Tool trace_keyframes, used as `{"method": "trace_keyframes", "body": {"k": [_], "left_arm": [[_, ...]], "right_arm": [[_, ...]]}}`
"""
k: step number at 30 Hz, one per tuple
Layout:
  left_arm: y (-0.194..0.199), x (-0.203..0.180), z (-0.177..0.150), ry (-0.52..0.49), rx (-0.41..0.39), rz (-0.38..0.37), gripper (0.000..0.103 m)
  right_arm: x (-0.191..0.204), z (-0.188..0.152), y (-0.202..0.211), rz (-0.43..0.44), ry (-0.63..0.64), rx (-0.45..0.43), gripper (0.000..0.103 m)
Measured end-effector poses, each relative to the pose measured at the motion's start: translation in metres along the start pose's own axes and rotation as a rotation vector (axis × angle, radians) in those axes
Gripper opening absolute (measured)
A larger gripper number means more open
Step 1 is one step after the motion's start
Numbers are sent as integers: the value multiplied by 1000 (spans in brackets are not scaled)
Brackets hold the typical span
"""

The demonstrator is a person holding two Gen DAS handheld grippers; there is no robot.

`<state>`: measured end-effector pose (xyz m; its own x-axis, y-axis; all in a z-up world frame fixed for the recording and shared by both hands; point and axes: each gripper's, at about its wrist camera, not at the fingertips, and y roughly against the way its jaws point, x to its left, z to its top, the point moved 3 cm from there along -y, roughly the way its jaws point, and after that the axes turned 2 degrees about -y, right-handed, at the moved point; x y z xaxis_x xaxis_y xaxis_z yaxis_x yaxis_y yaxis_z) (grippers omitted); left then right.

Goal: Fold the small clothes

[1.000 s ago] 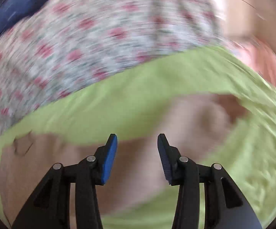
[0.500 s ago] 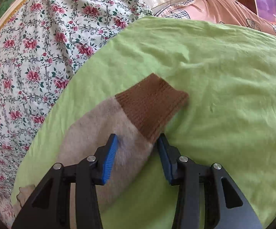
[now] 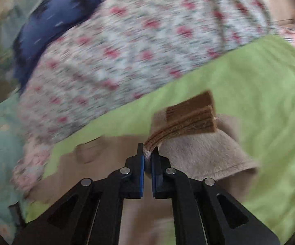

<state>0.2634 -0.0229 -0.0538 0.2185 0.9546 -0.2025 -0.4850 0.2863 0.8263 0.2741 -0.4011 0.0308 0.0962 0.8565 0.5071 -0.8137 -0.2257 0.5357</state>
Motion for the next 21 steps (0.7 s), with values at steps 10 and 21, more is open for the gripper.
{"method": "trace_keyframes", "body": {"k": [10, 21], "left_arm": [[17, 27, -16, 67, -6, -49, 80], [-16, 28, -1, 88, 30, -78, 80]], "right_arm": [[204, -138, -93, 274, 162, 346, 7], [210, -188, -135, 339, 45, 529, 46]]}}
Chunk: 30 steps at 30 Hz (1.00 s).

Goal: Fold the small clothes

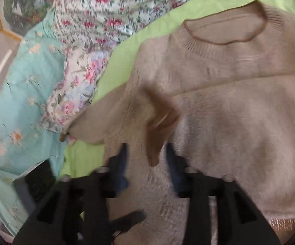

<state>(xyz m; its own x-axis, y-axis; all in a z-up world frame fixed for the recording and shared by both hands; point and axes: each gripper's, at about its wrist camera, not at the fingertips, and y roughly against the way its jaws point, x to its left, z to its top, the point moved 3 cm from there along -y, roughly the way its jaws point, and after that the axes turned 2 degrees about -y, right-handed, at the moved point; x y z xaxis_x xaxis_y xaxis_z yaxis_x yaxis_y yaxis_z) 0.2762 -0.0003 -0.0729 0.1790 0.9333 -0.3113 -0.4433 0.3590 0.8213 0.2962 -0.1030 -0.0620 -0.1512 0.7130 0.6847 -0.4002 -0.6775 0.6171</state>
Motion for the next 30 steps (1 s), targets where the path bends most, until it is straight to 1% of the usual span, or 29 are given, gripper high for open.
{"method": "trace_keyframes", "body": {"k": [2, 4, 6, 8, 9, 10, 11, 12, 13, 14, 16, 18, 19, 20, 21, 23, 25, 26, 28, 30], "left_arm": [[-11, -8, 12, -10, -3, -6, 81], [-23, -15, 24, -23, -5, -1, 82], [-35, -17, 37, -32, -10, 31, 82], [-42, -13, 52, -9, -26, 37, 79], [-42, -7, 60, 15, -49, 30, 72], [-42, -4, 63, 28, -64, 25, 55], [-41, 0, 67, 41, -78, 17, 41], [-41, 2, 68, 43, -79, 9, 6], [-39, 3, 68, 40, -80, 1, 6], [-34, 3, 67, 33, -94, 6, 6], [-6, 3, 57, 8, -173, 15, 6], [9, 13, 47, 13, -216, 36, 7], [6, 21, 43, 22, -196, 42, 7], [-1, 28, 39, 36, -157, 32, 7], [-4, 32, 38, 47, -141, 29, 7], [-8, 40, 35, 82, -119, 18, 12], [-6, 42, 34, 88, -134, 2, 11], [-3, 41, 33, 79, -150, 12, 8], [0, 41, 32, 72, -166, 28, 8], [2, 43, 30, 82, -179, 49, 7]], "right_arm": [[-4, 2, 25, 11, 2, -60, 47], [-10, 7, 53, -3, 1, -115, 47], [-26, 8, 90, -41, -2, -189, 47], [-41, 9, 118, -80, -12, -246, 49], [-52, 8, 137, -113, -23, -282, 49], [-61, 7, 149, -133, -33, -305, 50], [-73, 6, 166, -171, -49, -345, 50], [-83, 6, 177, -198, -59, -370, 50], [-91, 7, 186, -218, -67, -389, 50], [-103, 7, 199, -258, -79, -417, 50], [-124, 11, 211, -312, -103, -441, 51], [-145, 17, 212, -348, -130, -445, 52], [-159, 22, 211, -369, -152, -437, 52], [-167, 26, 207, -377, -163, -424, 52], [-173, 31, 202, -383, -175, -408, 52], [-184, 42, 192, -385, -170, -376, 52], [-191, 55, 180, -394, -138, -340, 52], [-187, 61, 173, -397, -126, -323, 52], [-181, 69, 163, -387, -98, -303, 52], [-179, 74, 161, -386, -83, -304, 53]]}}
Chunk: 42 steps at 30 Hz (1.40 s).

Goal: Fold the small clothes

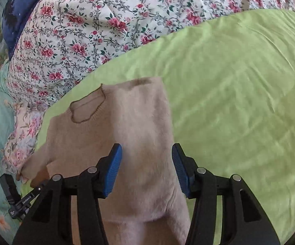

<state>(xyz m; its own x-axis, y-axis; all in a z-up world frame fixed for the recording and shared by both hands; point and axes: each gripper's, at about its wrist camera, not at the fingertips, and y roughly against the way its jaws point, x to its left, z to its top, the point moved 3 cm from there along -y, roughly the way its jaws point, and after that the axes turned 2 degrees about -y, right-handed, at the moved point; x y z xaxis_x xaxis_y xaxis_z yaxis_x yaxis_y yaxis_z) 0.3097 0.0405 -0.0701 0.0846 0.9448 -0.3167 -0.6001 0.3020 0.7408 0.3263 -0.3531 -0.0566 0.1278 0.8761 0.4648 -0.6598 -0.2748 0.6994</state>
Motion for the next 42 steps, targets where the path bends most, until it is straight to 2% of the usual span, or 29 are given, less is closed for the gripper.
{"method": "trace_keyframes", "body": {"k": [2, 4, 7, 10, 11, 13, 17, 18, 19, 22, 24, 25, 27, 28, 29, 33, 37, 38, 39, 40, 42], "left_arm": [[8, 8, -1, 29, -24, 9, 7], [15, 16, -1, 58, -48, -14, 7], [15, 15, -6, 40, -30, -18, 7], [12, 8, -11, 5, -12, -9, 7], [11, 6, -12, -6, -10, -5, 7], [10, 0, -11, -25, -9, -8, 7], [22, -18, -2, -71, -57, -31, 7], [26, -22, 0, -77, -76, -41, 7], [26, -24, 2, -78, -85, -48, 7], [14, -22, 1, -75, -57, -40, 7], [2, -13, -4, -51, -5, -34, 7], [1, -10, -5, -40, 4, -40, 8], [3, -2, -7, -15, -3, -51, 8], [4, 1, -6, -2, -5, -56, 8], [3, 3, -6, 5, -3, -62, 8], [-2, 0, -7, -10, 11, -61, 8], [-6, -8, -7, -47, 17, -46, 8], [-7, -9, -7, -50, 18, -44, 8], [-9, -8, -8, -50, 21, -42, 8], [-10, -7, -8, -46, 25, -40, 8], [-13, -5, -9, -31, 33, -39, 8]], "right_arm": [[2, 3, 0, 7, 1, -10, 54], [3, 4, -2, -4, 10, -3, 54], [2, 0, -14, -32, 32, 41, 54], [1, -8, -37, -79, 54, 133, 54], [1, -11, -43, -94, 71, 152, 46], [3, -12, -45, -82, 97, 151, 11], [-22, 7, -5, -16, -32, 19, 11], [-30, 8, 1, -18, -65, -2, 8], [-39, 9, 4, -71, -76, -16, 4], [-55, 4, -11, -102, -114, 72, 4], [-52, 5, -5, -85, -107, 36, 5], [-44, 8, 0, -75, -86, 14, 9], [-31, 13, 4, -86, -48, -15, 38], [-22, 16, 5, -85, -24, -32, 67], [-6, 19, 6, -85, 20, -56, 78], [38, 32, 1, -100, 171, -87, 78], [80, 43, -14, -35, 317, -71, 78], [92, 42, -21, 51, 350, -24, 78], [99, 41, -34, 144, 353, 65, 78], [101, 40, -44, 170, 342, 112, 77], [92, 42, -71, 70, 328, 196, 77]]}}
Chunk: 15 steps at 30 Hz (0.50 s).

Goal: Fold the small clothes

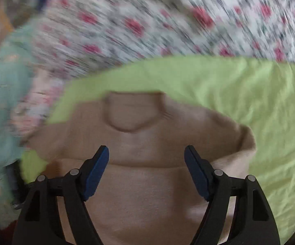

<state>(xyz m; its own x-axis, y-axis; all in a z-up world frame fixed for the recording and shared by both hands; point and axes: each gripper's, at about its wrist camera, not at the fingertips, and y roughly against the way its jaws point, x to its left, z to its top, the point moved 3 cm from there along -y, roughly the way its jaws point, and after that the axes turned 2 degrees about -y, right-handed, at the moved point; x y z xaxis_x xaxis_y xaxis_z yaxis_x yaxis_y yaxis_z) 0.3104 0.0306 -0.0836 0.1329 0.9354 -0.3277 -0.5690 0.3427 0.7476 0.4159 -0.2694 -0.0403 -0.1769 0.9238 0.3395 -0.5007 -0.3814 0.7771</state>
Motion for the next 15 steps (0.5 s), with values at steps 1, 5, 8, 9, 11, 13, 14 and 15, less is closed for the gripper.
{"method": "trace_keyframes", "body": {"k": [1, 5, 8, 9, 11, 13, 14, 15], "left_arm": [[0, 1, 0, 1, 0, -1, 8], [4, -4, 3, -21, -14, 2, 8], [5, -10, 8, -42, -30, 12, 8], [4, -9, 8, -42, -30, 16, 8], [2, -9, 9, -37, -27, 19, 8], [2, -7, 10, -29, -29, 24, 8], [3, -6, 9, -22, -32, 29, 8], [4, -4, 9, -16, -34, 34, 8]], "right_arm": [[-6, 0, -7, -44, 2, 35, 77], [-64, -2, 2, -483, 0, 80, 77], [-98, -13, 39, -468, -123, 5, 77], [-99, -17, 48, -437, -139, -26, 77], [-94, -25, 62, -372, -139, -75, 77], [-85, -36, 63, -272, -147, -86, 77], [-80, -41, 59, -263, -146, -83, 77], [-76, -44, 54, -264, -133, -70, 77]]}}
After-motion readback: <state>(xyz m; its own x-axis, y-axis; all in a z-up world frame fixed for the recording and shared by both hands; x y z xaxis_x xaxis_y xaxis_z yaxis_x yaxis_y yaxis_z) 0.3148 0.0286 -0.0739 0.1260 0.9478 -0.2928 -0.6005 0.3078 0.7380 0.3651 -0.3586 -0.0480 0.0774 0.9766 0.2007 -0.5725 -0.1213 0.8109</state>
